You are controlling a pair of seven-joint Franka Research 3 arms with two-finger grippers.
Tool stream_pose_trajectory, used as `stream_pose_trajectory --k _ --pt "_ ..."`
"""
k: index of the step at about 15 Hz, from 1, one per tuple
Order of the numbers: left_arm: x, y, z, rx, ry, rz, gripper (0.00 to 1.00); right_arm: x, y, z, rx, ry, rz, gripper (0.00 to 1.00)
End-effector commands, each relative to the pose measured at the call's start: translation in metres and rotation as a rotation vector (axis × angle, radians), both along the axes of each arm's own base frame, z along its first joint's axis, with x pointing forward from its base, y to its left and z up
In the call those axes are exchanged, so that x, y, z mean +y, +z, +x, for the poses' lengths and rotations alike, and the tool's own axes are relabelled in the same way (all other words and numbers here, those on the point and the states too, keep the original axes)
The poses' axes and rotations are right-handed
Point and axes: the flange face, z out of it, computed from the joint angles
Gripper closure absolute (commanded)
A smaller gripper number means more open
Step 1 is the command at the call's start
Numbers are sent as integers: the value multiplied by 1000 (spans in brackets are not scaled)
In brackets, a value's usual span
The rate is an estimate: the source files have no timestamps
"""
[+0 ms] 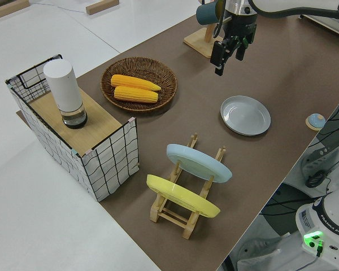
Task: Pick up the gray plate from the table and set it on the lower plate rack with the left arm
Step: 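Reach the left gripper toward the rim of the translucent gray plate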
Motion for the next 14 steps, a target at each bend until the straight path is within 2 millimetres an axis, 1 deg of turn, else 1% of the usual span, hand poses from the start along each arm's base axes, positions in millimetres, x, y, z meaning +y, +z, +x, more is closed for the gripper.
stream_pose_trajectory --k 1,2,4,7,9,10,11,14 --pt "-15 -48 -30 -52 71 -13 7 -3 5 -2 -1 -16 -9 17" --pt "-20 -67 -37 -72 65 -12 7 -3 4 -2 1 -16 -8 17" --pt "-21 -94 -44 -87 67 -10 7 -3 4 -2 1 -16 -8 17" --pt "-21 -151 -62 -117 74 -6 7 -3 4 -2 1 -16 -8 17" --pt "-22 -173 -70 -114 75 -3 7 -3 4 -2 1 -16 -8 17" --pt "-27 -181 -72 -117 64 -2 9 -3 4 -2 1 -16 -8 17" --pt "-28 -192 -72 -108 64 -1 9 -4 3 -2 2 -18 -8 17" --pt "-27 -213 -72 -68 64 5 11 -3 4 -2 1 -16 -8 17"
